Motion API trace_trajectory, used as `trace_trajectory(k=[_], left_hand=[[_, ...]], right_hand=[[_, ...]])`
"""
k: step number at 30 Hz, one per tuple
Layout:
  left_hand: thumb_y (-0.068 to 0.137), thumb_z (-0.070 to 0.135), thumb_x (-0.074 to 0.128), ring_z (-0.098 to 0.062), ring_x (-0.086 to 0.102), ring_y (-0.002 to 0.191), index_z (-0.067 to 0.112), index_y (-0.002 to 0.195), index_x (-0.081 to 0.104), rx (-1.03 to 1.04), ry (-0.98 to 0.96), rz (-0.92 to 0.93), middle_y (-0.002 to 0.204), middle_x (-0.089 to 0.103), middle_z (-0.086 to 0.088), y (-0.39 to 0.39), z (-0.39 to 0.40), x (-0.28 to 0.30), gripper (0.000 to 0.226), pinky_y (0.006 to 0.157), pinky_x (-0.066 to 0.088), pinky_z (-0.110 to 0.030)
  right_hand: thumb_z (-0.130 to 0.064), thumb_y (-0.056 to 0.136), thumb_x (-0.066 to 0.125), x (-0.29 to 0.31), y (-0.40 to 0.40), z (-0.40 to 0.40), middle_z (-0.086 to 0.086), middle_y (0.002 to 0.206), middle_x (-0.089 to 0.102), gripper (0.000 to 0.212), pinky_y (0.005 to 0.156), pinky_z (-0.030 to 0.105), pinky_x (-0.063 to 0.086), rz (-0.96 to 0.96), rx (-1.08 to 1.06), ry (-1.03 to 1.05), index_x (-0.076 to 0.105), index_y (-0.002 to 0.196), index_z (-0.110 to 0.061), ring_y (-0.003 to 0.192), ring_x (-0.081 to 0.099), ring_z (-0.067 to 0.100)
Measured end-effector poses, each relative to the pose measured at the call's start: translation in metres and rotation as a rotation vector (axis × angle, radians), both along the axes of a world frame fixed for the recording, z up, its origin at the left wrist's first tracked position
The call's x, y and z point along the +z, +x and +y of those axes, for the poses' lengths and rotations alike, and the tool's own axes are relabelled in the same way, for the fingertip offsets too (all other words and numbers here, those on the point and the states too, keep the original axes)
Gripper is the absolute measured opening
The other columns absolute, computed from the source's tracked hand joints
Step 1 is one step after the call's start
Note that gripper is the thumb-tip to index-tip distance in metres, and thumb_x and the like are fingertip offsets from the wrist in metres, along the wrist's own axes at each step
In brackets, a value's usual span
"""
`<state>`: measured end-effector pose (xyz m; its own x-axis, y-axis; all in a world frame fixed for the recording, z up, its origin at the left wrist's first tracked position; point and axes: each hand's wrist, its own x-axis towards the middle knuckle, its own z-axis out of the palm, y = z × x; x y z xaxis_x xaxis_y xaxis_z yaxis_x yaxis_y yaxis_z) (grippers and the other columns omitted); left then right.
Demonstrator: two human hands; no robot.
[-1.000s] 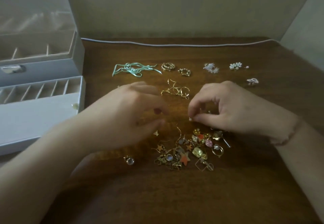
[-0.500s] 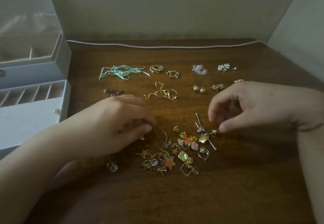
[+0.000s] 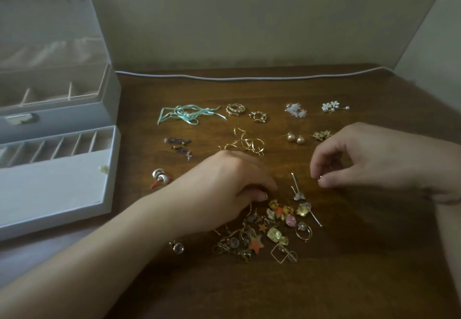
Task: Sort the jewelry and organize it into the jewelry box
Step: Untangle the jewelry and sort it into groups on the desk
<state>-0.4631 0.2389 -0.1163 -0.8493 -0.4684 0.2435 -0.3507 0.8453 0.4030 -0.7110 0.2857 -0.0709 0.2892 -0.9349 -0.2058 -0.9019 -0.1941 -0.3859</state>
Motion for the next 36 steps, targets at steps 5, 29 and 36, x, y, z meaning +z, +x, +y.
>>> trace_trajectory(k=[5,29,36], left_hand=[[0.088,0.022,0.072,0.002,0.057,0.097,0.026,0.1,0.077,0.036,0.041,-0.042,0.099,0.068,0.015,0.001,-0.004,0.004,0.013,0.089,0.045,-0.012],[0.078,0.028,0.08,0.008,0.058,0.071,0.041,0.08,0.073,0.413,0.087,-0.064,0.071,0.064,0.023,0.051,-0.027,0.014,0.016,0.063,0.045,-0.007],[0.082,0.018,0.077,0.015,0.057,0.071,0.043,0.077,0.067,0.443,0.11,-0.033,0.072,0.063,0.024,0.059,-0.03,0.017,0.028,0.06,0.041,-0.004]], right_hand=[[-0.031,0.078,0.074,0.0,0.009,-0.001,-0.035,0.091,0.059,0.012,0.064,0.011,0.046,-0.113,-0.01,-0.173,0.068,0.081,-0.042,0.085,0.057,-0.01],[-0.041,0.082,0.07,-0.04,0.111,-0.025,-0.018,0.083,0.054,0.012,0.07,0.029,0.05,-0.119,-0.031,-0.433,0.065,0.092,-0.039,0.077,0.05,-0.003],[-0.029,0.085,0.067,-0.018,0.09,-0.023,-0.023,0.079,0.062,0.014,0.065,0.015,0.051,-0.216,-0.064,-0.462,0.065,0.089,-0.042,0.074,0.061,-0.001]])
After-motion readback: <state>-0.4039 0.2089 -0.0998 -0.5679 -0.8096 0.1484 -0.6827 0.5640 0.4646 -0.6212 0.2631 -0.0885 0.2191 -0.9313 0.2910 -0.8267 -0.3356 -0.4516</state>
